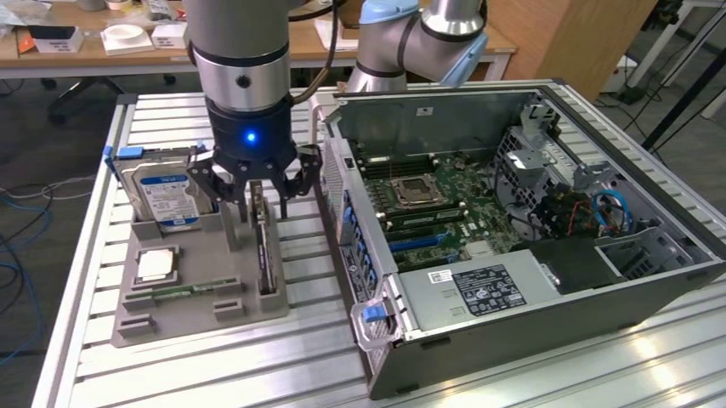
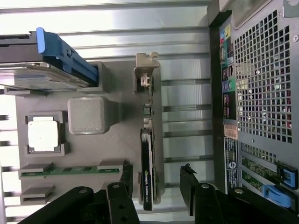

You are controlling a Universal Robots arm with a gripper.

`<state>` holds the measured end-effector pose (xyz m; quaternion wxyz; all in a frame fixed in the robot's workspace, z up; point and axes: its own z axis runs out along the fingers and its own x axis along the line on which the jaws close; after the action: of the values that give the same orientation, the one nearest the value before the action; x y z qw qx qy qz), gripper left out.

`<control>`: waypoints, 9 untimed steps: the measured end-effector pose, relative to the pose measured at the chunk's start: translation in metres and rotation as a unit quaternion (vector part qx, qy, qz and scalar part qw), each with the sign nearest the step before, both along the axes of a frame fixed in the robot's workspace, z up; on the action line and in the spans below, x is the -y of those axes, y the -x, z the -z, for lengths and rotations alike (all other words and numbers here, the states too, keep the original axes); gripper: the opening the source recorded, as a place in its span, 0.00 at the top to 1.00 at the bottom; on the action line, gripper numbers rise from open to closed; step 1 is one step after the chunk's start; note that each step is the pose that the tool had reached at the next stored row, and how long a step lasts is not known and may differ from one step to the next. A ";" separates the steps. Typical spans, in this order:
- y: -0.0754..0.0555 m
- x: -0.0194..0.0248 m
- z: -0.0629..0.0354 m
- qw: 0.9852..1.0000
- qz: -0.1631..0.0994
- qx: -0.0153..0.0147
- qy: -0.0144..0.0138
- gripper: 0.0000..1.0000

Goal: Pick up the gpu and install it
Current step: 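Pick up the gpu and move the gpu toward the slot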

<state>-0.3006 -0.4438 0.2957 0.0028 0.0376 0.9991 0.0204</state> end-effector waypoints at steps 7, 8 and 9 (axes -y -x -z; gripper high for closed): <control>0.000 0.0000 0.0050 1.000 0.000 0.000 0.000 0.47; 0.000 0.0000 0.0057 1.000 0.000 0.000 0.000 0.47; 0.000 0.0000 0.0064 1.000 0.000 0.000 0.000 0.47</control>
<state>-0.3006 -0.4438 0.2893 0.0027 0.0376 0.9991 0.0203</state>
